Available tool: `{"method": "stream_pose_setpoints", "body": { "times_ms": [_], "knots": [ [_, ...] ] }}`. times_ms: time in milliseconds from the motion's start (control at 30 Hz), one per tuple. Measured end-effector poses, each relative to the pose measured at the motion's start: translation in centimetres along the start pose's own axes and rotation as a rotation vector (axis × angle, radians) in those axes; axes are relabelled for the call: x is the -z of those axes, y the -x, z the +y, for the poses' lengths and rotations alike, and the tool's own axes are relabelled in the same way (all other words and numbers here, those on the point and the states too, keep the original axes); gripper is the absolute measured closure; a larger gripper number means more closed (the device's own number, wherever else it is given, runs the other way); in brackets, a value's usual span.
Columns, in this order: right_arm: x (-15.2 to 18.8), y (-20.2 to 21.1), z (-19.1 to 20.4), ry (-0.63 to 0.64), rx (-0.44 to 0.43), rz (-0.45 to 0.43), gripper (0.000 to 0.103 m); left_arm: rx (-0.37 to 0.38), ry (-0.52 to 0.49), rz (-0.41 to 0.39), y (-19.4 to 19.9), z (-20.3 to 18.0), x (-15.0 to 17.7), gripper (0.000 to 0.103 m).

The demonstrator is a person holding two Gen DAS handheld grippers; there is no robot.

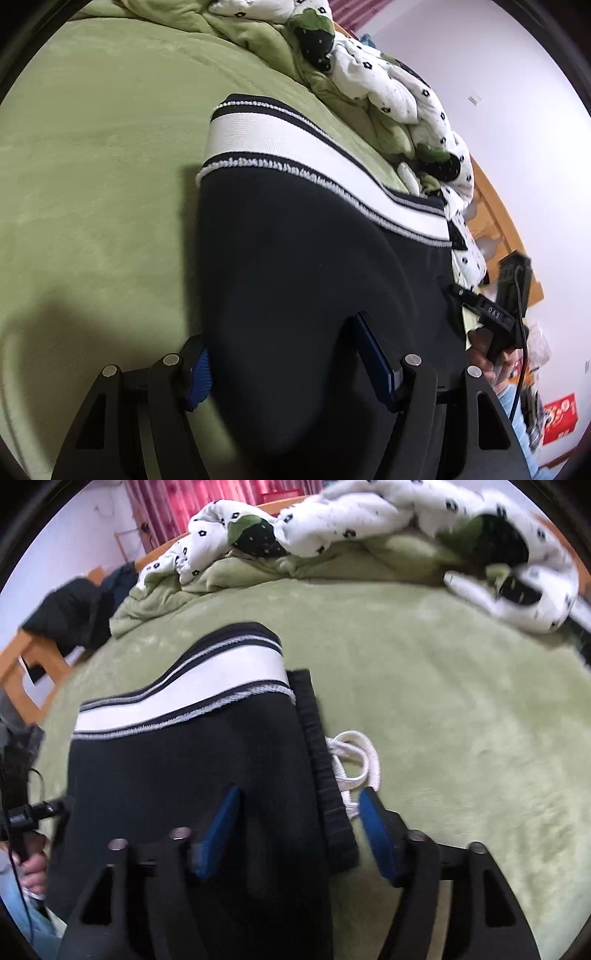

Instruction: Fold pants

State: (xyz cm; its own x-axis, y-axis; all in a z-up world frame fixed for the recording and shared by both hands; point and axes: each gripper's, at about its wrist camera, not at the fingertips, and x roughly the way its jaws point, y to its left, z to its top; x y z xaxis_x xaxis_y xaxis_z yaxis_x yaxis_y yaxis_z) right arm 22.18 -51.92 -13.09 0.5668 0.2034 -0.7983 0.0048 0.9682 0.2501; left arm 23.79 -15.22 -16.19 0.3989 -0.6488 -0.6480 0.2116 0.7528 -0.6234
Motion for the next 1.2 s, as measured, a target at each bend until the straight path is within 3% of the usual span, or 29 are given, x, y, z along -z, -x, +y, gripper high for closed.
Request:
{"method": "stream_pose_setpoints", "body": {
  "times_ms": [67, 133, 167, 200, 300, 433, 567, 767, 833, 933, 1000, 1067, 1133, 1200],
  "knots": [
    [-0.5, -1.4, -1.4, -0.059, -0.093, 0.04, 0.029, 0.003, 0.022, 0.0, -0.3, -0.2, -0.4, 0.049],
    [-0.7, -3.1, -2.3, -0.114, -0.17, 0.08, 0.029, 0.016, 0.026, -0.009, 0.0, -0.5, -0.9, 0.083],
    [-0.7, -3.5, -2.4, -0.139, -0.194, 0.081, 0.042, 0.013, 0.017, -0.016, 0.4, -0.8, -1.1, 0.086],
    [-0.7, -3.3, -2.2, -0.142, -0.209, 0.076, 0.047, 0.006, 0.005, -0.021, 0.8, -1.1, -1.4, 0.088],
    [-0.6, -1.2, 0.1, -0.105, -0.148, 0.033, 0.062, 0.015, -0.029, -0.037, 2.8, -1.8, -2.2, 0.091],
    [0.0, 1.8, 2.3, -0.197, -0.214, -0.013, 0.072, 0.06, -0.003, -0.059, 6.8, -0.6, -3.0, 0.091],
    [1.1, 3.7, 7.9, -0.16, -0.3, -0.038, 0.074, -0.006, -0.035, -0.101, 12.5, 1.4, -3.4, 0.091],
    [2.3, 1.6, 16.0, -0.141, -0.45, -0.013, 0.075, -0.151, -0.005, -0.087, 18.4, 6.8, -2.8, 0.09],
    [2.8, -0.1, 17.4, -0.138, -0.473, 0.006, 0.074, -0.186, 0.033, -0.05, 17.7, 8.7, -2.1, 0.078],
    [3.9, -1.9, 17.5, -0.095, -0.368, -0.025, 0.069, -0.26, 0.069, -0.011, 15.8, 10.4, -1.0, 0.056],
    [4.8, -2.9, 16.6, -0.067, -0.328, -0.04, 0.064, -0.281, 0.033, -0.021, 15.4, 10.2, -0.2, 0.044],
    [5.3, -2.7, 16.0, -0.065, -0.302, -0.037, 0.06, -0.314, -0.008, -0.037, 15.6, 9.7, 0.5, 0.043],
    [4.7, -1.6, 17.1, -0.002, -0.215, -0.018, 0.055, -0.347, -0.038, -0.048, 16.5, 9.5, 1.0, 0.043],
    [3.9, 0.5, 18.1, 0.066, -0.122, -0.054, 0.055, -0.372, -0.068, -0.068, 17.7, 9.5, 1.7, 0.043]
  ]
}}
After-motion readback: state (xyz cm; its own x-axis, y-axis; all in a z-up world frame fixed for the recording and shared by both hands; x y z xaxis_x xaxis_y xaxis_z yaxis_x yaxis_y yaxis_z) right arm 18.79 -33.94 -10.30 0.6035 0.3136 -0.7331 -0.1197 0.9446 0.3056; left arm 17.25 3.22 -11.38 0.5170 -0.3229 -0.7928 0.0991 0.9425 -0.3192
